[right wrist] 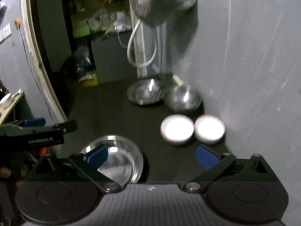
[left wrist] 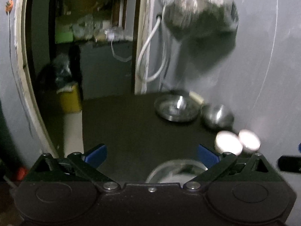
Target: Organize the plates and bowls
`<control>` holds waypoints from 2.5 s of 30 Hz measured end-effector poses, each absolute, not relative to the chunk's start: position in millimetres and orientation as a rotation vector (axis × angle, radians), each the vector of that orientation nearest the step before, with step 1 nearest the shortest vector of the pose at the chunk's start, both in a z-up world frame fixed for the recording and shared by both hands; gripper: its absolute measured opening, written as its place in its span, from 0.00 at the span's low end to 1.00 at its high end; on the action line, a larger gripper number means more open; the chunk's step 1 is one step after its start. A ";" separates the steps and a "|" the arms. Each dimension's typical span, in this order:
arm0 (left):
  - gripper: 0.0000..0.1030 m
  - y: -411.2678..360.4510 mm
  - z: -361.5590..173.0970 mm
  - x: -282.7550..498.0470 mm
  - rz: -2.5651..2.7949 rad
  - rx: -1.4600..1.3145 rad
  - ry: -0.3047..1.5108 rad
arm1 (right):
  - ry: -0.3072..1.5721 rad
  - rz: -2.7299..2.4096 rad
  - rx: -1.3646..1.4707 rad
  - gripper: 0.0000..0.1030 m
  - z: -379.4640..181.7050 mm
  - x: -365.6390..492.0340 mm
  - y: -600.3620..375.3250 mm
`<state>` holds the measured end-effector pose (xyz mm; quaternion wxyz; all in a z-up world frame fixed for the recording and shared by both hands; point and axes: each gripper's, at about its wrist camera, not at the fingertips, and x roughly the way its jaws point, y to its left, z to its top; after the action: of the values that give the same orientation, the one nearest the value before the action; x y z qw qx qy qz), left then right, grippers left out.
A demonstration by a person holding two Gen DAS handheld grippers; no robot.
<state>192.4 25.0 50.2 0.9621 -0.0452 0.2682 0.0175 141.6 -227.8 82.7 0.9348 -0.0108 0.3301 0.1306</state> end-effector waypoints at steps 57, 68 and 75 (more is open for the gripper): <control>0.99 37.8 -55.9 561.2 0.007 -0.122 0.769 | 0.851 0.312 0.514 0.71 -80.6 456.6 -174.1; 0.63 36.0 -63.2 572.6 -0.015 -0.224 0.819 | 0.820 0.279 0.571 0.58 -84.0 464.2 -173.4; 0.39 37.4 -62.8 574.9 -0.040 -0.262 0.854 | 0.816 0.258 0.555 0.42 -86.3 467.8 -173.3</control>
<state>574.9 37.4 -62.8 0.9018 -0.1266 0.4128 -0.0193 467.8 -173.3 -86.3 0.8728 0.2657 0.3904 0.1235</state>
